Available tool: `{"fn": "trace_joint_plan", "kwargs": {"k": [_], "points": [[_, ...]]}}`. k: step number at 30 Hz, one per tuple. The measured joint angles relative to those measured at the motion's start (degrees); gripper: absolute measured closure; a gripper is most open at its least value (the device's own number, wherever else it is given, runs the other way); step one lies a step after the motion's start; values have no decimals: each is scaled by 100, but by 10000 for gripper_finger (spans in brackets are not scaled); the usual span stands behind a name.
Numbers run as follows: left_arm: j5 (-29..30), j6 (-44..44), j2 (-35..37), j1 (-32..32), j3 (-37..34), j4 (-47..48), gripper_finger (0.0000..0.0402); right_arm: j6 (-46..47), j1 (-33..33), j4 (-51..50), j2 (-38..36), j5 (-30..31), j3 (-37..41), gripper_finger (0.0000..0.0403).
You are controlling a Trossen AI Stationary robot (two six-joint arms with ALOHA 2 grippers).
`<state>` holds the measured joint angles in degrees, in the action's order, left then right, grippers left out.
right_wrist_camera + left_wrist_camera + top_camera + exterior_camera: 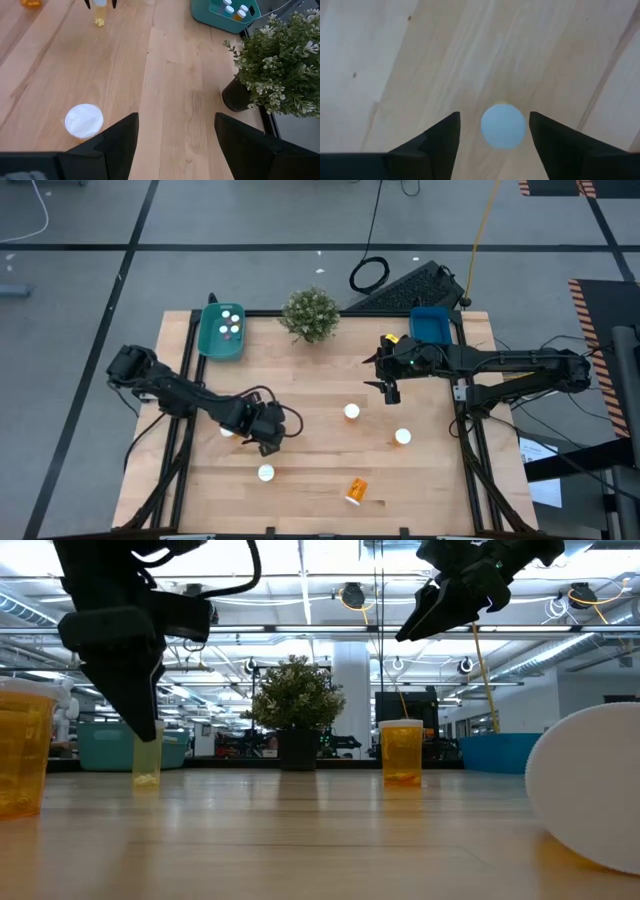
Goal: Pick and place medicine bottles into bin by pill shape (circle, oval)
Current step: Put the yellow pill bottle into the green bin
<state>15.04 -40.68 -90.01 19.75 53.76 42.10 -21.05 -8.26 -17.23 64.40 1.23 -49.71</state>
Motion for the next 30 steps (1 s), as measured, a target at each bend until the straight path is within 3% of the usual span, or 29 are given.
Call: {"fn": "trace_joint_plan", "kwargs": {"k": [16, 30], "points": [[-257, 199, 2, -154, 0, -39, 282, -67, -1, -47, 0, 9, 0, 149], [-464, 1111, 426, -593, 202, 178, 282, -88, -1, -38, 0, 17, 0, 149]]}}
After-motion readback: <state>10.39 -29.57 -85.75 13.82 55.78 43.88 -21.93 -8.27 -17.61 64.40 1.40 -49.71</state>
